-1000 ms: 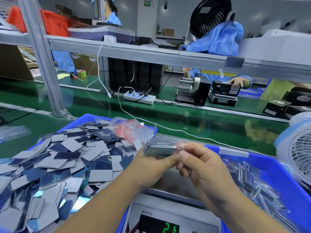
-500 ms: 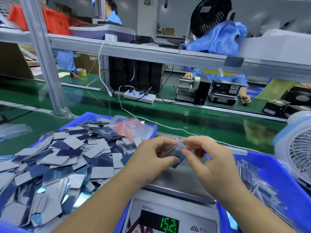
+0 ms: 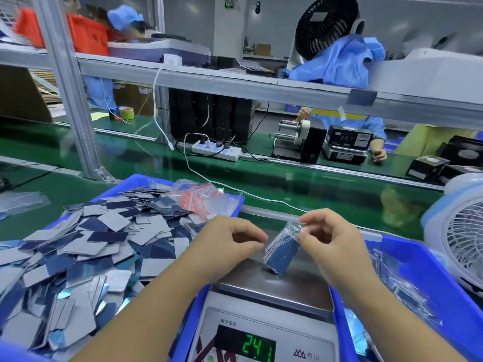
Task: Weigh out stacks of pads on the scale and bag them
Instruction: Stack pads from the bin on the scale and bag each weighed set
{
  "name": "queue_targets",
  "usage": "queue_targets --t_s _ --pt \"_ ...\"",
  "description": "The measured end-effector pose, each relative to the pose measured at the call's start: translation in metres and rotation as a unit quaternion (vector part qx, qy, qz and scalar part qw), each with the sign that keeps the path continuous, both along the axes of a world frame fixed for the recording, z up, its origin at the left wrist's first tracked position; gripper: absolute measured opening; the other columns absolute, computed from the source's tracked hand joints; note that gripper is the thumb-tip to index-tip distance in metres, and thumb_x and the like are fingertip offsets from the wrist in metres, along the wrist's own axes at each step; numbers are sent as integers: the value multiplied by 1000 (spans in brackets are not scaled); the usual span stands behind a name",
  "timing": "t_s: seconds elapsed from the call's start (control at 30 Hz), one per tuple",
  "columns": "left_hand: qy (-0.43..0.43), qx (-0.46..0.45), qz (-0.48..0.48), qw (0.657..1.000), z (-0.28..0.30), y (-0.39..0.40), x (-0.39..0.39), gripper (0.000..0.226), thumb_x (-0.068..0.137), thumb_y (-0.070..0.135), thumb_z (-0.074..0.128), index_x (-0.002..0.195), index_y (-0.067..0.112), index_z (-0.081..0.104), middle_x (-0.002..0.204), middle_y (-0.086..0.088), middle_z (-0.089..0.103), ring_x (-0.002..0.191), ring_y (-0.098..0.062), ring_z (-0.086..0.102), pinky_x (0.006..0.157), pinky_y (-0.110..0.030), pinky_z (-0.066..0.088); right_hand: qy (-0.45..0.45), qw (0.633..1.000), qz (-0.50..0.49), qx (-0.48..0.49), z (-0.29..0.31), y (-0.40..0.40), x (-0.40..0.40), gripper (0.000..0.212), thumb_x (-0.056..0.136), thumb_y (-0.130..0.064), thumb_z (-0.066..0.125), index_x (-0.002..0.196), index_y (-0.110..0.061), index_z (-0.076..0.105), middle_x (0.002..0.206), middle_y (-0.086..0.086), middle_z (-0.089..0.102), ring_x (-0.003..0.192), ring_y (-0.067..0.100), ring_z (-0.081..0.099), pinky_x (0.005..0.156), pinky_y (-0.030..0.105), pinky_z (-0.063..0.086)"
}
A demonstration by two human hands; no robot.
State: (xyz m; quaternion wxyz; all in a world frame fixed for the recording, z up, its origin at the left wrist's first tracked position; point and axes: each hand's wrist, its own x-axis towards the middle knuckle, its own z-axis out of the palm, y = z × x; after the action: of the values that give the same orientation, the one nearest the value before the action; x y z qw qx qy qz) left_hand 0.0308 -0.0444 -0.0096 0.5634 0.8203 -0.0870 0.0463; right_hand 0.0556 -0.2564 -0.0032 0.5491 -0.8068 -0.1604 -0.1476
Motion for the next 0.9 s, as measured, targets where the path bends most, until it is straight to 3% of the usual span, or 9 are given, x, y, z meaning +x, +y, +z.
queue_targets --t_s 0.1,0.23,0.3,0.47,0.6,0.9 --pt "0 24 -5 1000 1 1 -1 22 85 18 74 87 39 79 89 22 75 86 6 68 73 -7 48 20 1000 3 13 0 -1 2 37 80 -1 69 86 -38 66 74 -3 70 71 16 65 66 29 53" --pt "6 49 -24 998 0 -3 -1 19 86 19 72 87 38 79 89 15 75 84 -2 70 81 -21 56 27 999 13 30 -1 0 4 34 80 -2 70 86 -35 68 74 -4 70 70 11 64 68 36 55" --pt "7 54 -25 998 0 -4 -1 17 87 19 73 89 34 79 91 12 75 86 -5 69 84 -24 56 31 999 17 35 -3 0 4 33 80 -2 71 85 -35 68 74 -4 69 70 10 63 69 37 55" --pt "-2 65 -46 997 2 -5 -4 23 87 17 72 98 36 78 92 20 71 83 2 65 76 -10 48 50 996 22 70 -8 0 7 32 80 1 72 85 -31 69 76 -3 70 74 14 65 70 28 54" --pt "1 53 -57 997 1 -3 -3 26 89 19 71 96 42 78 91 13 70 79 -1 63 74 -12 48 90 988 39 117 -12 1 9 28 81 3 72 84 -25 71 75 0 69 76 18 65 73 35 57" --pt "-7 3 -52 999 -2 -7 -2 22 82 17 78 91 35 68 89 11 72 75 -4 65 71 -18 52 96 979 69 167 -12 7 4 26 80 4 73 80 -22 71 72 1 68 73 14 65 67 25 55"
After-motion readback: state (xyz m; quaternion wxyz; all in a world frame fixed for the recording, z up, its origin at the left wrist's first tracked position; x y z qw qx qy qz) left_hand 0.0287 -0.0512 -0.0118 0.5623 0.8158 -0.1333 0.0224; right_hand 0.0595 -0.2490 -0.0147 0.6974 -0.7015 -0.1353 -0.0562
